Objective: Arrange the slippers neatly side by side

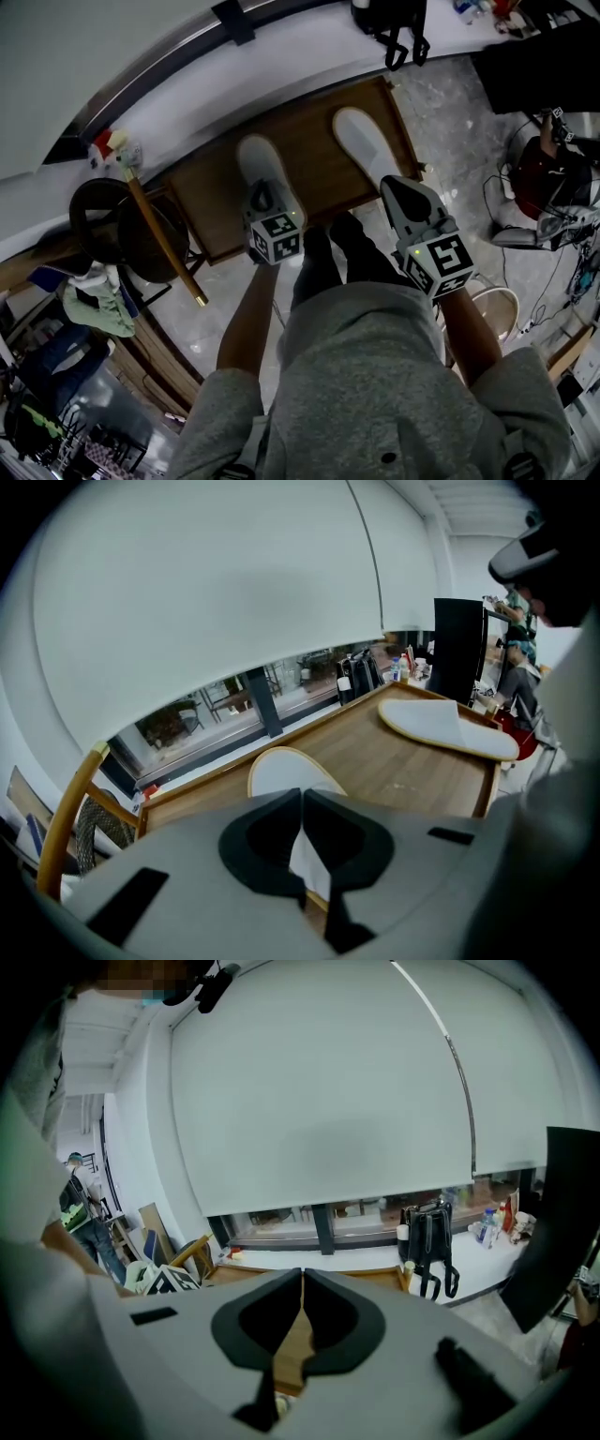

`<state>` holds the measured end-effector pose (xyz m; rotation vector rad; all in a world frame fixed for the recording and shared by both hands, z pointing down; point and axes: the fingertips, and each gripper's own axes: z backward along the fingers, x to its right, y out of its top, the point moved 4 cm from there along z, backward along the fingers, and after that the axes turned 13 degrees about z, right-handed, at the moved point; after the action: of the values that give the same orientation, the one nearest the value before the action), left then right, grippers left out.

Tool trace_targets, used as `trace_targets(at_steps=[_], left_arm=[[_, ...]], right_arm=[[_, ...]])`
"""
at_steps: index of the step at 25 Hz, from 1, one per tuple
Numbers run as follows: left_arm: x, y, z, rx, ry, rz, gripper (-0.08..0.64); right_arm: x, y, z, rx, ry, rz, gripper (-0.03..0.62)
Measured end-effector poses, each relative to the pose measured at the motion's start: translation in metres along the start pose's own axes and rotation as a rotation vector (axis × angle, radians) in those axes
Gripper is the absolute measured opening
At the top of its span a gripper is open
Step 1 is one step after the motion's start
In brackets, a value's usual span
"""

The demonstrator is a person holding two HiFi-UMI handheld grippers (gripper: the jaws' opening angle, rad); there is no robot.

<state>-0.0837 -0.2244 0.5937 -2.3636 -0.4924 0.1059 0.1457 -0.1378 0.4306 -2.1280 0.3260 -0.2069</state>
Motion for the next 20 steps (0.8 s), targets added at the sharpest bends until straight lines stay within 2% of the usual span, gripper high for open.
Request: trace_targets(at_steps=[5, 13, 17, 20], left_arm=[[0.000, 0.001, -0.004, -0.007, 0.007, 0.011, 0.023], [0.011, -0.003, -0.002, -0.035, -0.026, 0.031, 0.029], [0.014, -0.001, 0.004, -0.038, -0.052, 0.061, 0.147], [0.017, 0.003, 0.009, -0.030, -0.068, 0.067, 0.169]], right_arm=[[0.012, -0.001, 0.004, -0.002, -0.018, 0.004, 0.026], [0.024, -0.010, 0.011, -0.013, -0.030, 0.009, 0.026], [0.028, -0.015, 0.008, -0.030, -0.016, 0.029, 0.026], [0.033, -0.020, 0.006, -0.038, -0.007, 0.041, 0.028]])
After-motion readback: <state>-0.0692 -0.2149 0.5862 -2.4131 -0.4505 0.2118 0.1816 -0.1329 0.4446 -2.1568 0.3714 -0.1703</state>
